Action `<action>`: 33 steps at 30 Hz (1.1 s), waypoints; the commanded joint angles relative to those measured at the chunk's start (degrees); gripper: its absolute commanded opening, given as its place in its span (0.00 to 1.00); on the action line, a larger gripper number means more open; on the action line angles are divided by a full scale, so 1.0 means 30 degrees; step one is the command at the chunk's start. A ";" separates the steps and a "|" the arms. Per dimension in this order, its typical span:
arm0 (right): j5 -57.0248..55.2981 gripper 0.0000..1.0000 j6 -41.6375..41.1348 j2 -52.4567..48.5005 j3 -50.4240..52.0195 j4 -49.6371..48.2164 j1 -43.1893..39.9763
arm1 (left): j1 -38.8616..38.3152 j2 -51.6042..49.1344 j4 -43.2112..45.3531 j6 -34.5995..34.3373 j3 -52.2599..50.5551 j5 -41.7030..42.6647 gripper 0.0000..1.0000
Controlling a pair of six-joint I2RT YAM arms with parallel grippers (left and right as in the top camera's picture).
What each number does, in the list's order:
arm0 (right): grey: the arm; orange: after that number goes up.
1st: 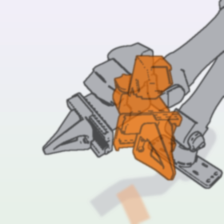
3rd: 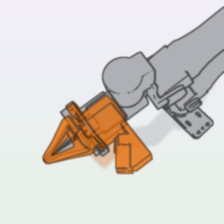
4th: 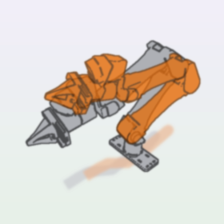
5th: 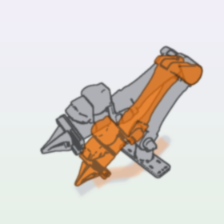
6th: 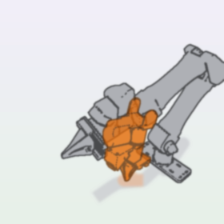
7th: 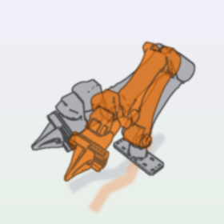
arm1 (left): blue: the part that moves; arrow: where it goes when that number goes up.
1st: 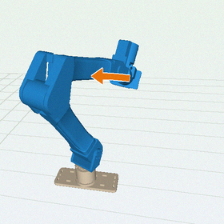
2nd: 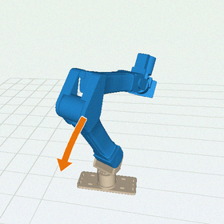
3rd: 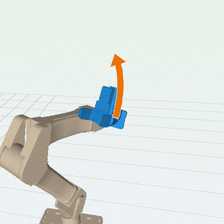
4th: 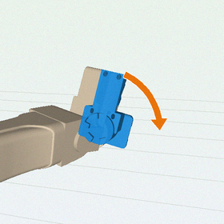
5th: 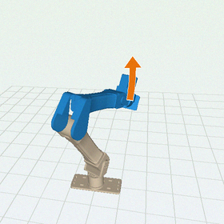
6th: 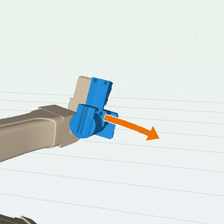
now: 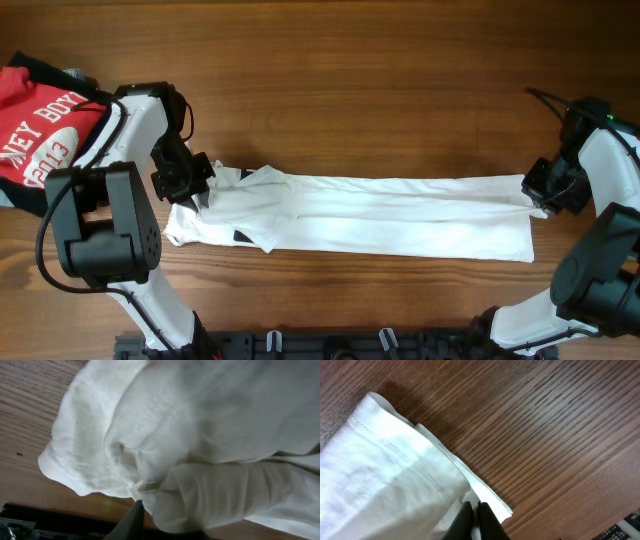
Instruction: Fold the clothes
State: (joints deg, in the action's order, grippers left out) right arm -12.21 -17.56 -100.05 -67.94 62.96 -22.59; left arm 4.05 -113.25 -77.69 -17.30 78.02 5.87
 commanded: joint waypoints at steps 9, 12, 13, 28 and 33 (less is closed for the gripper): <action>0.1064 0.17 0.0146 0.0386 0.0087 -0.0313 -0.0051 | 0.0080 0.1938 0.0605 0.0109 -0.0146 -0.0918 0.16; 0.5654 0.17 0.3126 0.0386 0.0087 -0.0976 -0.0029 | 0.0080 0.4947 0.1894 0.0109 -0.0146 0.0160 0.23; 0.6171 0.17 0.3359 0.0386 0.0117 -0.0933 -0.0022 | 0.0066 0.5734 0.2433 0.0109 -0.0146 0.0852 0.27; 0.6586 0.22 0.3300 0.0342 0.1530 -0.1610 0.0168 | -0.6120 0.0525 0.8218 -0.5559 -0.0153 0.1851 0.58; 0.6586 0.22 0.3308 0.0342 0.1530 -0.1617 0.0168 | -0.6156 -0.0605 0.8786 -0.5989 -0.0153 0.0794 0.57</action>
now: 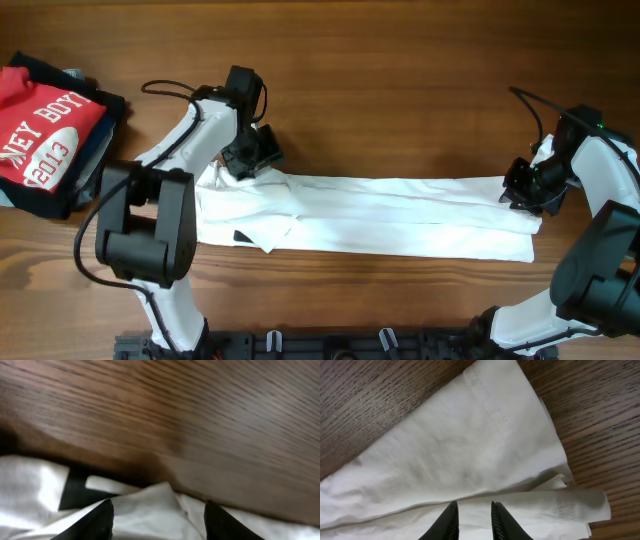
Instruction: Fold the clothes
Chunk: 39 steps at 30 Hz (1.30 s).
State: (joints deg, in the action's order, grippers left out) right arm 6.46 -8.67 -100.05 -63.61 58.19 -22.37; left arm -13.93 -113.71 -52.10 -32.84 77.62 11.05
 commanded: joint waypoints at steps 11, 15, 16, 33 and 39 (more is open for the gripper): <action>0.0306 0.22 0.0342 0.0342 0.0087 -0.0029 0.0095 | -0.0160 -0.0532 0.0590 -0.0707 -0.0015 -0.0918 0.04; 0.0291 0.22 0.0335 0.0342 0.0087 -0.0058 0.0095 | -0.0160 0.1479 0.0168 -0.0699 -0.0015 -0.0495 0.04; 0.0291 0.22 0.0335 0.0342 0.0087 -0.0073 0.0095 | -0.0168 0.2273 -0.0117 -0.0707 -0.0015 -0.0350 0.04; 0.0306 0.23 0.0335 0.0342 0.0087 -0.0095 0.0095 | -0.1647 0.3708 -0.1486 -0.3701 -0.0022 -0.3213 0.47; 0.0306 0.23 0.0335 0.0342 0.0087 -0.0044 0.0095 | -0.1632 0.1071 -0.0503 -0.4233 -0.0022 -0.3220 0.47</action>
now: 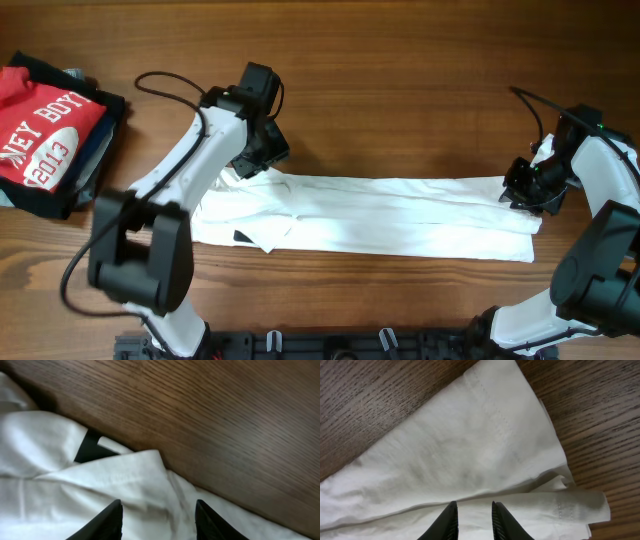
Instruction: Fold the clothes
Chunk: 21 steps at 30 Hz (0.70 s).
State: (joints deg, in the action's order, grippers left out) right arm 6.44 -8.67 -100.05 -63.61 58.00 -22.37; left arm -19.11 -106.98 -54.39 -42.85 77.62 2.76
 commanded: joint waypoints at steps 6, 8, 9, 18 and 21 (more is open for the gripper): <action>0.0313 0.23 0.0335 0.0342 0.0087 0.0022 0.0095 | 0.0095 -0.2725 0.0962 -0.0882 -0.0022 -0.0437 0.40; 0.0306 0.23 0.0342 0.0342 0.0087 0.0015 0.0095 | 0.0073 -0.2725 0.0954 -0.0882 -0.0022 -0.0437 0.20; 0.0306 0.23 0.0335 0.0342 0.0087 0.0015 0.0095 | 0.0073 -0.2725 0.0911 -0.0874 -0.0022 -0.0437 0.17; 0.0306 0.23 0.0335 0.0342 0.0087 0.0007 0.0095 | 0.0073 -0.1545 0.0080 -0.0736 -0.0015 0.0095 0.04; 0.0299 0.23 0.0335 0.0342 0.0087 -0.0029 0.0095 | -0.0270 0.0809 -0.1137 -0.0007 -0.0015 0.0903 0.04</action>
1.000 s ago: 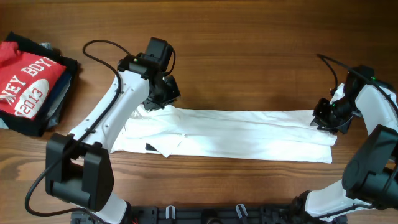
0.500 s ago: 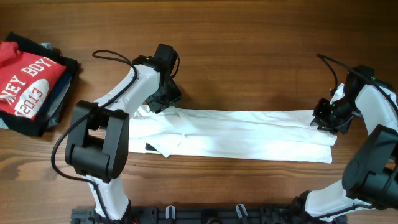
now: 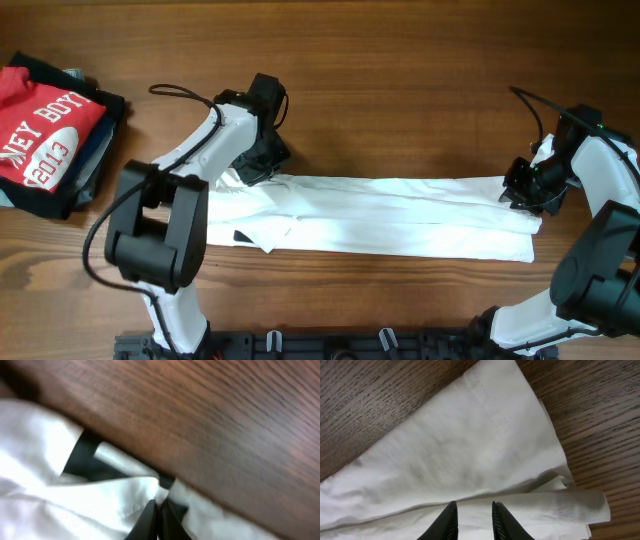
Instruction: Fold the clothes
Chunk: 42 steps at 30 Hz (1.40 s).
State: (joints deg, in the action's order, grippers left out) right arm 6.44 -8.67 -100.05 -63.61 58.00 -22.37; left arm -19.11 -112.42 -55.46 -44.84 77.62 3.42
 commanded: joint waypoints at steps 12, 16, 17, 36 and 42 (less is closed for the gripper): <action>0.0226 0.23 0.0342 0.0342 0.0087 0.0044 0.0095 | -0.4255 0.3796 -0.2076 0.0656 -0.1348 0.0481 0.04; 0.0226 0.24 0.0335 0.0342 0.0087 0.0044 0.0095 | -0.5195 0.3796 -0.1923 0.0823 -0.1632 0.0313 0.04; 0.0233 0.24 0.0342 0.0342 0.0087 0.0044 0.0095 | -0.5384 0.3796 -0.1668 0.0860 -0.1632 0.0211 0.04; 0.0240 0.23 0.0342 0.0342 0.0087 0.0146 0.0095 | -0.4656 0.4787 -0.0131 0.1953 -0.1545 -0.3111 0.28; 0.0262 0.23 0.0313 0.0342 0.0087 0.0262 0.0095 | 0.1639 0.6499 -0.0583 0.3096 -0.1552 -0.3665 0.26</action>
State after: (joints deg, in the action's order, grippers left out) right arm 6.44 -8.67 -100.05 -63.61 58.50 -22.37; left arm -22.46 -95.39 -56.97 -38.94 72.95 -4.99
